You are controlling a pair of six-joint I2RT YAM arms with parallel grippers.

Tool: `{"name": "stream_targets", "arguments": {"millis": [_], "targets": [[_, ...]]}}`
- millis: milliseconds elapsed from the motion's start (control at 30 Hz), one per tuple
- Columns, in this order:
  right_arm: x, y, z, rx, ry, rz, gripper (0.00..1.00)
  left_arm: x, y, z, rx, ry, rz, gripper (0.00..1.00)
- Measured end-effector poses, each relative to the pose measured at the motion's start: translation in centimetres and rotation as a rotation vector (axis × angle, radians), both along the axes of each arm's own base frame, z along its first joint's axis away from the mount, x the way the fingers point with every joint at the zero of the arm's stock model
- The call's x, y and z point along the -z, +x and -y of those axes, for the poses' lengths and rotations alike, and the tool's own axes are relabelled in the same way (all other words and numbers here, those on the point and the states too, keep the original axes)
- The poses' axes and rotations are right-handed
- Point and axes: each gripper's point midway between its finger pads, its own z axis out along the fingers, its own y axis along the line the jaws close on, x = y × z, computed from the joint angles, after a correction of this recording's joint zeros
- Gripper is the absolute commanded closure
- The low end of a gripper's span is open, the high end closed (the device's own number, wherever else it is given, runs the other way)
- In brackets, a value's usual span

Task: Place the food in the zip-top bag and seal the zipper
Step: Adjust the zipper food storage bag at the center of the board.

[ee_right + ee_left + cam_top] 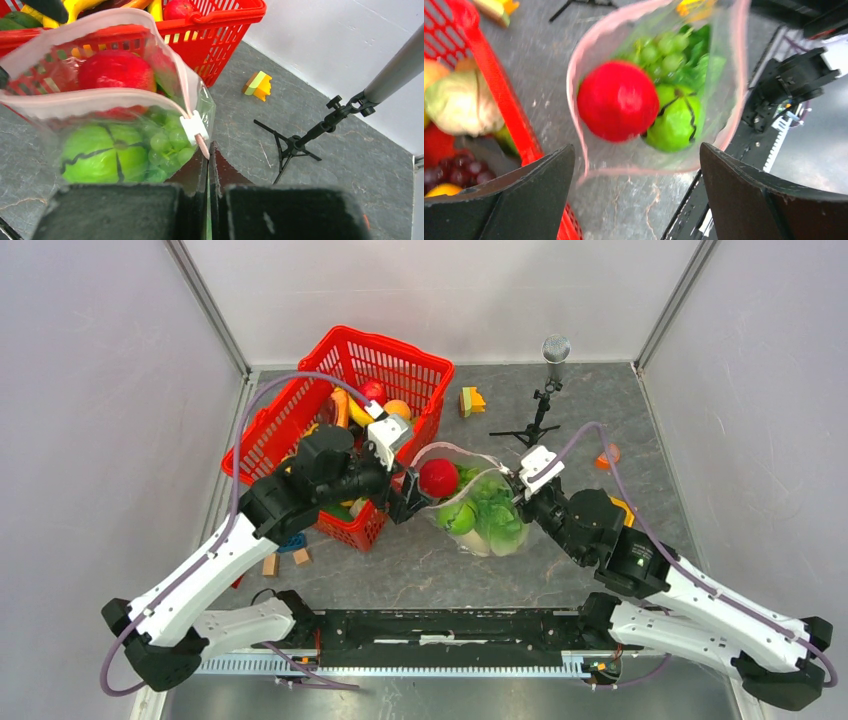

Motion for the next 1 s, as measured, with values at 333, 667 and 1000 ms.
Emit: {"name": "stream_targets", "arguments": {"millis": [333,667,1000], "targets": [[-0.3,-0.3,1.4,0.035,0.026,0.012,1.0,3.1,0.9,-1.9,-0.116,0.051,-0.007,0.0],[-0.6,-0.8,2.4,0.037,0.043,0.027,1.0,3.7,0.3,-0.9,0.001,0.084,0.023,0.02],[-0.8,-1.2,2.6,0.011,0.032,0.044,1.0,5.6,-0.6,-0.1,0.12,0.109,0.044,0.17]]}}
